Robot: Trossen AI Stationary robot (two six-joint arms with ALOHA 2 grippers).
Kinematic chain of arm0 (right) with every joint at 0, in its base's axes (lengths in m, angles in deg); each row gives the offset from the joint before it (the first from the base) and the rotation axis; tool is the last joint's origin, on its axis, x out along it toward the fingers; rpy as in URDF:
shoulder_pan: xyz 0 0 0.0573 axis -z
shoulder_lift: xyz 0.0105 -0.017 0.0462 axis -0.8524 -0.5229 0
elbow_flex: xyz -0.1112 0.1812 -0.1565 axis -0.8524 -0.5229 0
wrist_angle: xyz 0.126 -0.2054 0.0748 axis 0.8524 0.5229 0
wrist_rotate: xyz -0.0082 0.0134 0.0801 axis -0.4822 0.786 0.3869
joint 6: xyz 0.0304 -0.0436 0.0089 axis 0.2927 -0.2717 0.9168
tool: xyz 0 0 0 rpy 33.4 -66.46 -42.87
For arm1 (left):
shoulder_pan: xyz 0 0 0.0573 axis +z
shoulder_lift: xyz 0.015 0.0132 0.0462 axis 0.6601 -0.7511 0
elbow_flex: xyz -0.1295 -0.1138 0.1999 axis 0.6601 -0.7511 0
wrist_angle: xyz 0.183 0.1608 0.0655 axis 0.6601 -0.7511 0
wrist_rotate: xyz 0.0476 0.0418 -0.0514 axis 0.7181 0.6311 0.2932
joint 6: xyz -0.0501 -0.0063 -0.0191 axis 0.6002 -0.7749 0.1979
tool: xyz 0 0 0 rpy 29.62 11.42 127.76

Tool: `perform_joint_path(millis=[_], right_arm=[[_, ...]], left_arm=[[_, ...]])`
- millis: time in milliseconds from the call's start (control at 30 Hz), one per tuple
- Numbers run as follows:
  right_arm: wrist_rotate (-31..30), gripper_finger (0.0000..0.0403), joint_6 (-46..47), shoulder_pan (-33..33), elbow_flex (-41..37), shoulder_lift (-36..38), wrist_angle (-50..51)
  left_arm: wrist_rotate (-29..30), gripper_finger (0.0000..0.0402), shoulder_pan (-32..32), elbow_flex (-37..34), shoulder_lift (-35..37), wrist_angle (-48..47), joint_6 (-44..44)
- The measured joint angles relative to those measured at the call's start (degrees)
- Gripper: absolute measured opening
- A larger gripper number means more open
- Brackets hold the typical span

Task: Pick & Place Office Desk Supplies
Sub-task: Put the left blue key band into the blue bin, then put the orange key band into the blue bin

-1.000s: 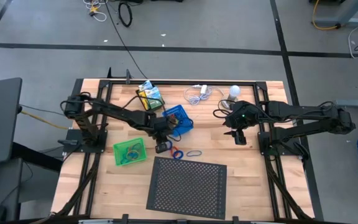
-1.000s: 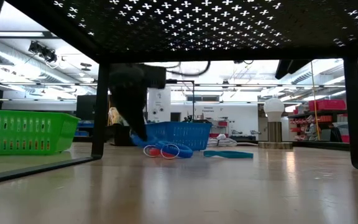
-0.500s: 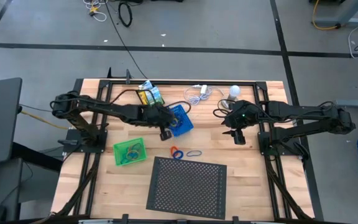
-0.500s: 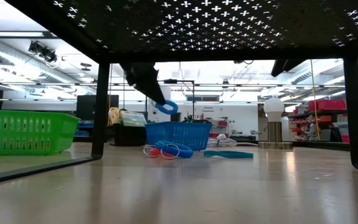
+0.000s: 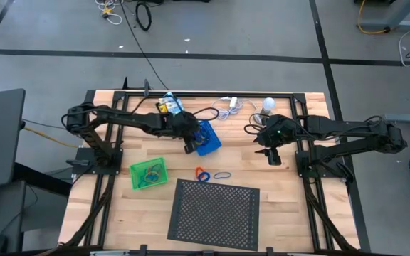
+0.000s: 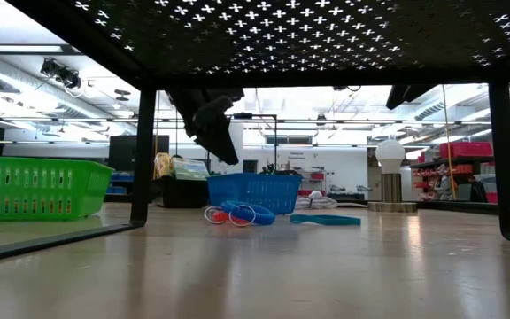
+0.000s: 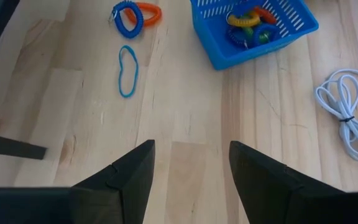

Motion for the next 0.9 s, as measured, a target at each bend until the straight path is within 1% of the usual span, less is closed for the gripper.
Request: perform_joint_path(millis=[67, 133, 200, 267, 367, 500, 633, 733, 900], right_arm=[[0.0, 0.0215, 0.0, 0.0, 0.0, 0.0, 0.0], [0.0, 0.0215, 0.0, 0.0, 0.0, 0.0, 0.0], [0.0, 0.0215, 0.0, 0.0, 0.0, 0.0, 0.0], [0.0, 0.0215, 0.3, 0.0, 0.0, 0.0, 0.1], [0.0, 0.0215, 0.5, 0.0, 0.0, 0.0, 1.1], [0.0, 0.0215, 0.8, 0.0, 0.0, 0.0, 1.8], [0.0, 0.0215, 0.8, 0.0, 0.0, 0.0, 1.9], [0.0, 0.0215, 0.8, 0.0, 0.0, 0.0, 1.8], [0.0, 0.0215, 0.8, 0.0, 0.0, 0.0, 1.8]], left_arm=[[0.2, 0.0195, -0.3, 0.0, 0.2, 0.2, 0.0], [0.2, 0.0224, -0.5, 0.0, 0.5, -0.5, -0.2], [-0.3, 0.0244, -0.8, 0.0, 0.5, -0.5, -0.2], [-2.5, 0.0254, -1.2, 0.0, 1.1, -2.4, 0.1], [-5.5, 0.0256, -3.1, 0.0, 2.0, -5.4, 2.3], [-5.7, 0.0245, -7.0, 0.0, 3.3, -8.8, 5.2], [-7.3, 0.0237, -10.7, 0.0, 3.7, -7.7, 9.0], [-9.3, 0.0237, -12.0, 0.1, 2.3, -6.2, 11.8], [-8.7, 0.0240, -11.7, 0.0, -1.3, -5.6, 13.5]])
